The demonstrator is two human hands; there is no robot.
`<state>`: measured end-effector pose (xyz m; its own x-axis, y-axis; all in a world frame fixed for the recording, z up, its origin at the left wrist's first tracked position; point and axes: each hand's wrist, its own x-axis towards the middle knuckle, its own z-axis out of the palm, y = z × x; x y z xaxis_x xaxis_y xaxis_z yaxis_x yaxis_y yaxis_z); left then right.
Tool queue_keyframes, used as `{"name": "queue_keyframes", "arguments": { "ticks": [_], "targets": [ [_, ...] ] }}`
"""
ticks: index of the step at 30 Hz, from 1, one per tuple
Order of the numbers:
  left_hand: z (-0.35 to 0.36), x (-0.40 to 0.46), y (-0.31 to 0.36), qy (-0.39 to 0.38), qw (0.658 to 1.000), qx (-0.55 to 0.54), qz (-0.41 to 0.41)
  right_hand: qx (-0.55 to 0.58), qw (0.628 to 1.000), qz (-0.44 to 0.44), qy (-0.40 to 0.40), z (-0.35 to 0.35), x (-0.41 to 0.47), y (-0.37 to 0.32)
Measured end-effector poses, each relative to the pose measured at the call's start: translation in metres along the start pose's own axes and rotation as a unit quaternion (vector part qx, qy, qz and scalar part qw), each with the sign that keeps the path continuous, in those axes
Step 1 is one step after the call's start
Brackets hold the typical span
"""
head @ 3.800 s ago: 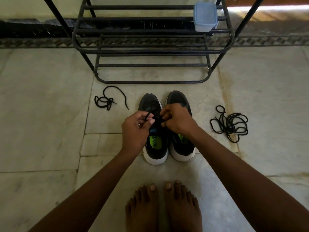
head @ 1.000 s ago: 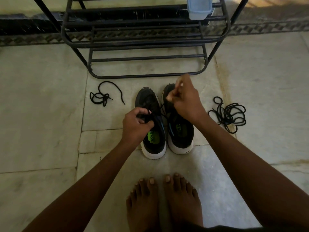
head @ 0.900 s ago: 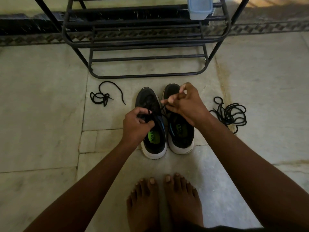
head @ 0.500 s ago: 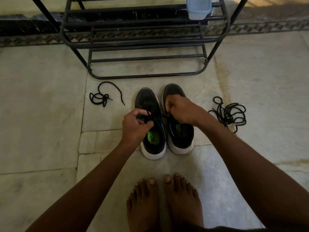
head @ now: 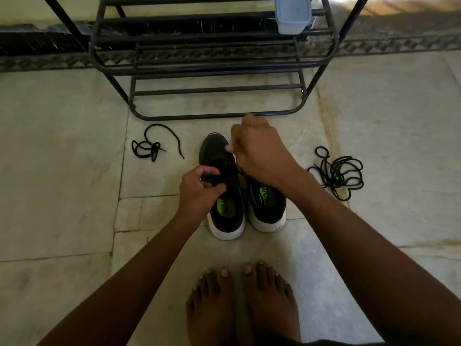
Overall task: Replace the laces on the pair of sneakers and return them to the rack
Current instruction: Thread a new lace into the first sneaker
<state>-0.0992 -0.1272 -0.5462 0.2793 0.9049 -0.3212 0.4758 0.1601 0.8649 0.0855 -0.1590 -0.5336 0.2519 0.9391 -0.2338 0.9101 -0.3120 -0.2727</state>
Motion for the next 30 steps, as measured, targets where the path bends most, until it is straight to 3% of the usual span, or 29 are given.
{"name": "queue_keyframes", "arguments": {
  "ticks": [2,4,6,7,8,11,13,15,22,27,30],
  "targets": [
    [-0.001,0.0,0.0,-0.001,1.0,-0.006,0.0,0.24,0.968,-0.044,0.065,-0.029,-0.02,-0.018],
    [-0.001,-0.001,0.0,0.001,1.0,-0.01,0.007,0.459,0.881,-0.055,0.102,-0.057,-0.025,-0.027],
    [-0.001,-0.002,0.0,0.008,1.0,-0.012,0.021,0.557,0.827,-0.02,0.074,-0.066,-0.026,-0.027],
    [0.0,-0.003,0.0,0.015,0.999,-0.01,0.029,0.546,0.835,0.001,0.074,-0.061,-0.027,-0.024],
    [0.001,-0.005,0.0,0.022,0.999,-0.009,0.035,0.492,0.866,0.007,0.088,-0.059,-0.024,-0.021],
    [0.001,-0.007,-0.004,0.043,0.998,-0.014,0.039,0.216,0.971,-0.056,0.087,-0.059,-0.024,-0.008],
    [0.0,-0.008,-0.007,0.05,0.998,-0.024,0.038,0.05,0.996,-0.079,0.001,-0.064,-0.023,-0.005],
    [-0.001,-0.007,-0.007,0.051,0.997,-0.028,0.041,-0.053,0.995,-0.051,-0.073,-0.066,-0.026,-0.007],
    [0.0,-0.009,-0.008,0.044,0.997,-0.008,0.058,0.057,0.994,-0.086,-0.048,-0.08,-0.023,0.0],
    [0.001,-0.011,-0.006,0.052,0.994,0.034,0.09,0.064,0.986,-0.128,-0.091,-0.087,-0.024,-0.004],
    [-0.003,-0.014,-0.003,0.028,0.986,0.085,0.14,0.093,0.972,-0.142,-0.161,-0.093,-0.025,-0.003]
  ]
}}
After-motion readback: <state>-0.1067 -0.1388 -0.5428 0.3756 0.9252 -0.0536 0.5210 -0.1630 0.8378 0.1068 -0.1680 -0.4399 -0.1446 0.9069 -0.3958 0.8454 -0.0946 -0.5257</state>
